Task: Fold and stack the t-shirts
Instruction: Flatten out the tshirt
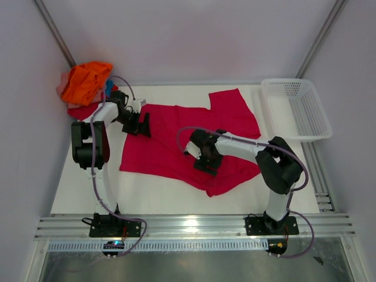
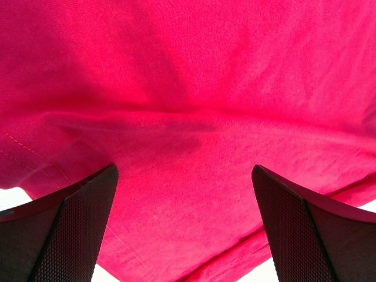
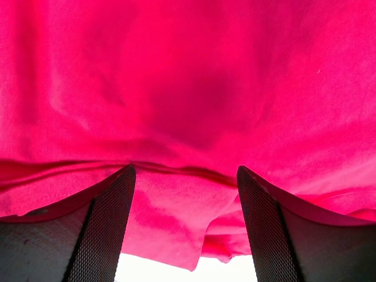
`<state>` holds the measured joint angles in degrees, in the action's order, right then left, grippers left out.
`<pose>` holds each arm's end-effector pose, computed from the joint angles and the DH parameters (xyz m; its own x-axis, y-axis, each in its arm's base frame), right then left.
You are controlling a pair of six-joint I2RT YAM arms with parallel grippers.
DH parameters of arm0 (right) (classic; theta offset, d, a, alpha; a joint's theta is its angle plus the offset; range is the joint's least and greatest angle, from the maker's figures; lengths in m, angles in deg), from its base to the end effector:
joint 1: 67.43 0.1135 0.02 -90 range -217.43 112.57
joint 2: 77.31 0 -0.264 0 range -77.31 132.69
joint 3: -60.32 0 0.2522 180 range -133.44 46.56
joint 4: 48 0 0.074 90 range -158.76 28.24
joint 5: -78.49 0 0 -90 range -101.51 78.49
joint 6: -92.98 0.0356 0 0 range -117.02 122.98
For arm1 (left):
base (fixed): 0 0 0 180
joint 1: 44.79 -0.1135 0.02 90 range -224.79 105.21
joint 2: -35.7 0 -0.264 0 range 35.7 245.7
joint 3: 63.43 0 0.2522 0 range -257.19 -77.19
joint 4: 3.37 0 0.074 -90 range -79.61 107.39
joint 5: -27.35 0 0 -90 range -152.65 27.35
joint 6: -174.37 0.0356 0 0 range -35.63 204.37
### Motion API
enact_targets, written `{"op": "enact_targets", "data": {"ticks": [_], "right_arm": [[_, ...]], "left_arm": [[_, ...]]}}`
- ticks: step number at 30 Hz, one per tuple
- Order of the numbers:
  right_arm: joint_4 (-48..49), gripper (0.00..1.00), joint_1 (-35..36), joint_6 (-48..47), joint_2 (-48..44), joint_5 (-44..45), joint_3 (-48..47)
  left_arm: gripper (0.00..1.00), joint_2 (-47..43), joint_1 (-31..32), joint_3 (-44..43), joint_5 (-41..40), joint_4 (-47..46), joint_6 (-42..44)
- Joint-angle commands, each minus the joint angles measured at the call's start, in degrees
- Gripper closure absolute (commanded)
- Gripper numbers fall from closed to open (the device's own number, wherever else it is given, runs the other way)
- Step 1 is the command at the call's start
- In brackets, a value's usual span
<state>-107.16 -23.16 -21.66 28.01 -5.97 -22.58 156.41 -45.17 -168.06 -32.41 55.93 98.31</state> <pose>0.2451 0.2341 0.1637 -0.3584 -0.9289 -0.0933 -0.9176 0.3689 -0.1479 0.4237 -0.0151 0.1693 -0.9099 0.2021 -0.3624 0.3509 0.8408 -0.4122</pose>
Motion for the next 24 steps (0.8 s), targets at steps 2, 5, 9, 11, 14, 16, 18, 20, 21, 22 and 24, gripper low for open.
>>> {"op": "enact_targets", "data": {"ticks": [2,5,9,11,14,16,18,20,21,22,24], "right_arm": [[-4.0,0.26,-0.2,-0.1,-5.8,-2.1,1.3],[-7.3,0.26,-0.2,-0.4,-8.2,-3.5,2.2],[-13.6,0.26,-0.2,-2.8,-11.6,-7.4,1.7],[-16.8,0.26,-0.2,-3.6,-12.9,-7.3,1.6],[-17.5,0.26,-0.2,-4.7,-16.3,-5.8,2.1],[-12.0,0.26,-0.2,-3.1,-17.9,-1.8,3.8],[-7.5,0.26,-1.0,-1.3,-19.3,1.7,5.2],[-3.1,0.26,-2.2,0.8,-19.1,2.6,5.4],[-2.3,0.26,-3.0,1.2,-18.5,2.2,5.2],[-1.4,0.26,-4.3,1.5,-16.9,2.0,4.6],[-0.9,0.26,-5.4,2.7,-15.0,1.3,3.8]], "left_arm": [[0.01,1.5,-0.3,-0.2,-5.0,0.3,1.2],[0.01,2.4,-0.2,-0.7,-5.0,0.4,0.8],[0.01,3.0,-0.2,-0.8,-5.9,0.3,0.8],[0.01,3.2,-0.2,-0.9,-5.9,0.3,0.8],[0.01,3.3,-0.2,-1.0,-5.3,0.3,0.7],[0.01,3.1,-0.2,-0.8,-4.6,-0.2,0.4],[0.01,2.2,-0.2,0.3,-1.8,-1.1,-0.3],[0.01,0.9,-0.2,0.8,0.3,-1.1,-0.7],[0.01,0.5,-0.2,0.8,0.5,-1.0,-1.1],[0.01,0.1,-0.2,1.0,0.6,-0.9,-1.2],[0.01,-1.7,-0.2,1.7,0.4,-1.2,-1.2]]}}
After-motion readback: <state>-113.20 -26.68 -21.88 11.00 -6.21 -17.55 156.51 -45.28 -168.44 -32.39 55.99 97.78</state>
